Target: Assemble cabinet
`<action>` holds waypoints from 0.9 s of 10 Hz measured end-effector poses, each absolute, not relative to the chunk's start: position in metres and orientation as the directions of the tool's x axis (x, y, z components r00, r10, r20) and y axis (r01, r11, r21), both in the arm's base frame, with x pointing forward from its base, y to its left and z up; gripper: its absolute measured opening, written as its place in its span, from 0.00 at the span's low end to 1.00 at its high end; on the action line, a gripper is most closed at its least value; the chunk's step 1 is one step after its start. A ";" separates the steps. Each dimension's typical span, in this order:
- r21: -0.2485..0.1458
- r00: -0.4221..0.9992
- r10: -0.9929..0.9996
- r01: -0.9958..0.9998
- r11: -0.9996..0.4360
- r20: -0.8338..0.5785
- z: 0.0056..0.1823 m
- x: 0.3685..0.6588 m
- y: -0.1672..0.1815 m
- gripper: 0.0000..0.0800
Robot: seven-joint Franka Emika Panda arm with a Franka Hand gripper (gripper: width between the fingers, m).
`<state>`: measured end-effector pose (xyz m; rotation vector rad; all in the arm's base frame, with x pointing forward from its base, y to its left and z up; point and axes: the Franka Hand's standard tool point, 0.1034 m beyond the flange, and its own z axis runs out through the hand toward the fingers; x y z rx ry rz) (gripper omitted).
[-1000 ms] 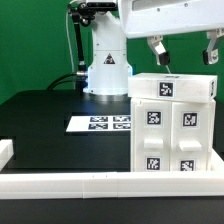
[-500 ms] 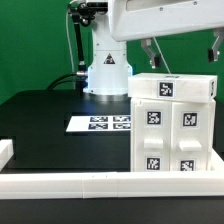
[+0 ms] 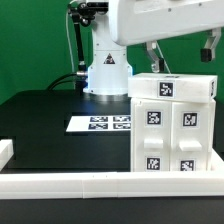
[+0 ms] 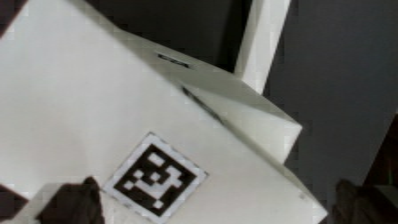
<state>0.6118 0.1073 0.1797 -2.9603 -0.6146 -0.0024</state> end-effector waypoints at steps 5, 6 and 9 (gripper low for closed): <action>-0.003 0.571 0.820 0.821 -0.571 0.028 0.172 0.618 0.103 0.81; -0.003 0.570 0.821 0.822 -0.570 0.028 0.170 0.617 0.104 0.81; -0.012 0.571 0.821 0.821 -0.571 0.017 0.161 0.616 0.103 0.81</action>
Offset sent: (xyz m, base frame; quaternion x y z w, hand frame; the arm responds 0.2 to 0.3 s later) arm 0.0081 0.0089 -0.0077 -0.0346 -0.0208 -0.3121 0.9492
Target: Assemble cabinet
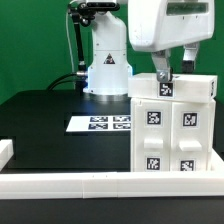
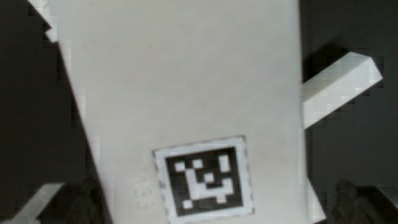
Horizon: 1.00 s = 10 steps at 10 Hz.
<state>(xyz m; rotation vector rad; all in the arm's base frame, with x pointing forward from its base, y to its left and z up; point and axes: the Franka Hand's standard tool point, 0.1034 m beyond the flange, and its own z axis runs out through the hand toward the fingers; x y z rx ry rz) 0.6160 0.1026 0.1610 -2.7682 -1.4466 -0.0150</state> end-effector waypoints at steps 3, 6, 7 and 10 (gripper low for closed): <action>-0.015 0.584 0.812 0.812 -0.584 0.012 0.154 0.615 0.099 0.81; -0.017 0.676 0.737 0.737 -0.676 0.010 0.154 0.615 0.099 0.69; -0.018 0.742 0.670 0.670 -0.742 0.009 0.154 0.615 0.098 0.69; -0.010 0.902 0.430 0.431 -0.902 0.040 0.155 0.620 0.097 0.69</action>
Offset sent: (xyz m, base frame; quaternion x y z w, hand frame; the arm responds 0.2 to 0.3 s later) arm 0.0000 0.0000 0.0000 0.0000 0.0000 0.0650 0.9979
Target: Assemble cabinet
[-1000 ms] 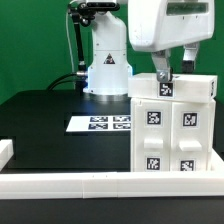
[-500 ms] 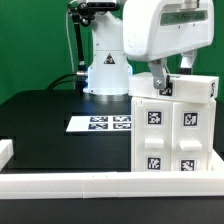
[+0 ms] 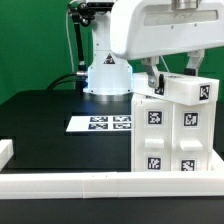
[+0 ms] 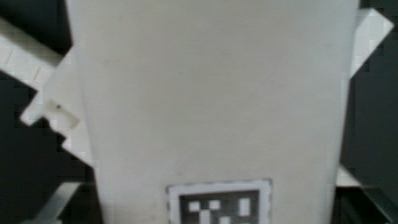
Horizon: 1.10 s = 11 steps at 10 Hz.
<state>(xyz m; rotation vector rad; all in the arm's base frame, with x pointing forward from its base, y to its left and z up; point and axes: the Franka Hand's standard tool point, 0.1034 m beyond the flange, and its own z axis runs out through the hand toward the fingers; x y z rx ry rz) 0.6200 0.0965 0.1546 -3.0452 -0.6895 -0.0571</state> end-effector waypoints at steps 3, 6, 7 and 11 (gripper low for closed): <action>-0.083 0.998 -0.053 -0.050 -0.995 0.031 0.153 0.620 0.092 0.69; -0.088 0.972 -0.235 -0.233 -0.969 0.016 0.153 0.620 0.093 0.69; -0.089 0.955 -0.296 -0.294 -0.952 0.010 0.153 0.620 0.093 0.69; -0.130 0.629 -0.776 -0.774 -0.620 -0.050 0.154 0.619 0.094 0.69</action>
Offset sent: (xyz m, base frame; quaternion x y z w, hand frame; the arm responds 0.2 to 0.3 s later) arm 0.0000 0.0000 0.0000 0.0000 0.0000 0.1938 0.9810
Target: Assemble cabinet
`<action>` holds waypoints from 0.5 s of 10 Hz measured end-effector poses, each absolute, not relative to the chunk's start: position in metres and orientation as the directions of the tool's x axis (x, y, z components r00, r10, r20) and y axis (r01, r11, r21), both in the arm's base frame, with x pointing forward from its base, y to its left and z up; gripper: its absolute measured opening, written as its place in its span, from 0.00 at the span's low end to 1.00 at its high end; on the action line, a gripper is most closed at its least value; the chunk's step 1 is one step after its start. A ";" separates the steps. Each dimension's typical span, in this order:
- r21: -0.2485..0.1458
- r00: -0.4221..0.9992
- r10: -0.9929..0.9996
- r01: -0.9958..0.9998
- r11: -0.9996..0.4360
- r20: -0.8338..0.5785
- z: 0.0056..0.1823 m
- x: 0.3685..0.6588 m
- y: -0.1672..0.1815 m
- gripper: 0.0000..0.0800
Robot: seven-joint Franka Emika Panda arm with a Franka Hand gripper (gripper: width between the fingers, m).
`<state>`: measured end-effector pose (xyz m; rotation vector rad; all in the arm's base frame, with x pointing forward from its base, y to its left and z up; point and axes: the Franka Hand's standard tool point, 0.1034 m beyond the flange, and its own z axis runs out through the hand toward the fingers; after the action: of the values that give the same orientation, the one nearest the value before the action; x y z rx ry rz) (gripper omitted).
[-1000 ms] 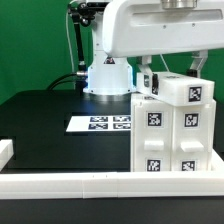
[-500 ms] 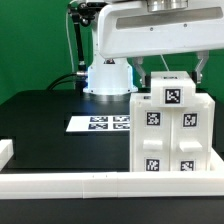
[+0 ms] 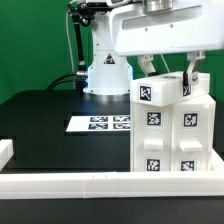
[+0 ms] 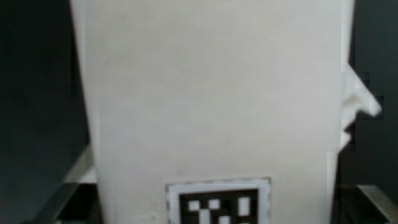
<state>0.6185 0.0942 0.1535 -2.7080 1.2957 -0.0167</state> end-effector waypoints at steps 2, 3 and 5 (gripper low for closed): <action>-0.135 0.500 -0.861 -0.863 -0.486 -0.094 0.153 0.618 0.097 0.69; -0.128 0.429 -0.897 -0.900 -0.416 -0.104 0.153 0.618 0.097 0.69; -0.117 0.338 -0.934 -0.939 -0.325 -0.118 0.153 0.618 0.098 0.69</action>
Offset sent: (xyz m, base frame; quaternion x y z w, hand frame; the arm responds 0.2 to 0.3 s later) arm 0.0000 0.0000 0.0000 0.0000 0.0000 0.1938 0.9810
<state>0.6183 0.0979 0.1529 -2.4311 1.7189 0.0431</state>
